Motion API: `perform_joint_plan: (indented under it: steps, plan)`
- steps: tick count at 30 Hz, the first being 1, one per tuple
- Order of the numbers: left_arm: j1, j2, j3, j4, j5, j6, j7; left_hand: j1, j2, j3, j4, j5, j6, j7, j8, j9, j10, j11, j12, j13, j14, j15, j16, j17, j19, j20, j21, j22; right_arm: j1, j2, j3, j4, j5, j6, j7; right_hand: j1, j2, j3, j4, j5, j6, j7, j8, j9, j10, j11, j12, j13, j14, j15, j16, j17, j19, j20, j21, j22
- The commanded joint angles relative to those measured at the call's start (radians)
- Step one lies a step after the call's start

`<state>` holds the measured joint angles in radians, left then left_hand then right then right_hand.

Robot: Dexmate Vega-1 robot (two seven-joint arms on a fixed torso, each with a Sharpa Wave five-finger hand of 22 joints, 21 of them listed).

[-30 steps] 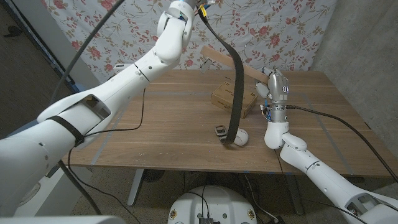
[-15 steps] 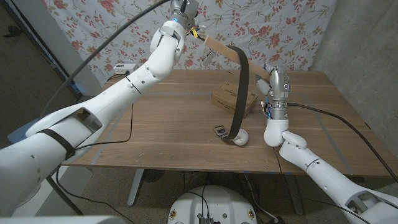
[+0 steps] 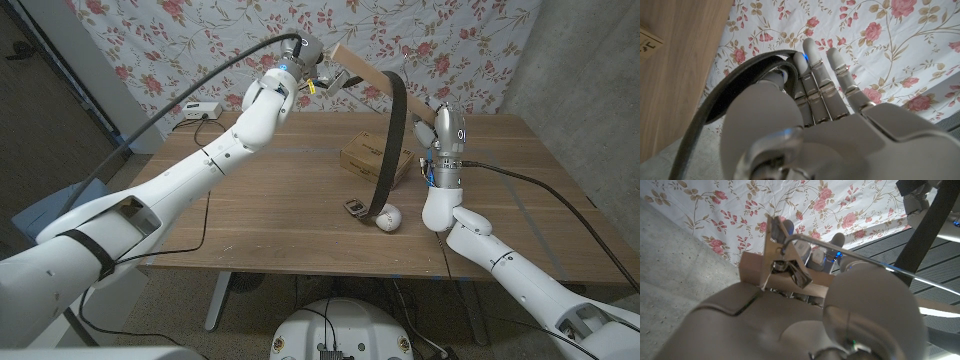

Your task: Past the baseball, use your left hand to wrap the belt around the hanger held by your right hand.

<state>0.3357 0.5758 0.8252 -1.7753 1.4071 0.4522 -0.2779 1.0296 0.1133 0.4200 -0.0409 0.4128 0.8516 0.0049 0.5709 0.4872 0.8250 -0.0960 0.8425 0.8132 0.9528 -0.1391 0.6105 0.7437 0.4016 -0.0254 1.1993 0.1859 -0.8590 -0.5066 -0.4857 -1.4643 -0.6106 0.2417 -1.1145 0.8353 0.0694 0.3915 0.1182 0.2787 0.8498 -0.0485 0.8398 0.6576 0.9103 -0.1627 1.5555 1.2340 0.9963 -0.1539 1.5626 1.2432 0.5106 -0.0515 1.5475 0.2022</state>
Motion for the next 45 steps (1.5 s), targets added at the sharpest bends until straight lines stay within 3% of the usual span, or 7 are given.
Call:
perform_joint_plan:
  steps: [1,11,28,38,45]
  plan:
    - [0.09,0.037,0.006,-0.062,-0.055,-0.069,0.018,0.01,0.002,0.003,0.006,0.007,0.018,-0.014,0.035,0.034,0.097,-0.093,-0.001,0.007,0.012,-0.081,-0.004,0.006,0.008,-0.003,0.004,0.0,0.021,0.007,-0.02,-0.021,0.041,-0.078,0.01,-0.076,0.088,-0.008,0.0,0.007,-0.006,0.002,0.006,0.004,-0.006,-0.016,0.007,0.004,-0.002,-0.058,0.007,0.003,0.005,-0.111,0.004,0.003]
    - [0.206,0.075,-0.032,-0.171,-0.135,-0.091,-0.031,0.012,0.002,0.004,0.007,0.011,0.016,-0.011,0.037,0.034,0.101,-0.09,-0.007,0.01,0.019,-0.081,-0.014,0.01,0.009,-0.002,0.004,0.0,0.05,0.023,-0.033,-0.043,0.038,-0.233,0.021,-0.072,0.087,-0.008,-0.003,0.008,-0.005,0.002,0.01,-0.001,-0.004,-0.016,0.008,0.004,-0.003,-0.058,0.007,0.003,0.006,-0.112,0.004,0.002]
    - [0.336,0.109,-0.059,-0.299,-0.192,-0.142,-0.056,0.017,0.003,0.005,0.009,0.016,0.015,-0.003,0.038,0.03,0.103,-0.086,-0.016,0.016,0.026,-0.081,-0.029,0.017,0.011,0.002,0.005,0.001,0.108,0.057,-0.037,-0.034,0.097,-0.433,0.035,-0.068,0.087,-0.008,-0.005,0.009,-0.003,0.002,0.017,-0.003,0.003,-0.018,0.009,0.004,0.0,-0.058,0.007,0.003,0.016,-0.113,0.005,0.001]
    - [0.39,0.109,-0.061,-0.379,-0.233,-0.209,-0.072,0.019,0.003,0.005,0.01,0.019,0.014,-0.003,0.039,0.03,0.106,-0.086,-0.024,0.019,0.031,-0.08,-0.039,0.022,0.012,0.003,0.007,0.001,0.131,0.053,-0.064,0.014,0.11,-0.493,0.019,-0.066,0.087,-0.008,-0.006,0.009,-0.001,0.004,0.021,-0.006,0.008,-0.018,0.009,0.004,0.002,-0.058,0.007,0.003,0.016,-0.113,0.005,0.0]
    - [0.396,0.102,-0.059,-0.428,-0.251,-0.254,-0.14,0.021,0.003,0.005,0.011,0.021,0.02,0.001,0.04,0.026,0.109,-0.078,-0.026,0.023,0.035,-0.076,-0.044,0.025,0.016,0.003,0.008,0.001,0.142,0.046,-0.079,0.03,0.106,-0.536,0.0,-0.065,0.087,-0.008,-0.007,0.009,-0.002,0.002,0.023,-0.006,0.009,-0.018,0.009,0.004,0.002,-0.058,0.007,0.003,0.015,-0.114,0.004,0.0]
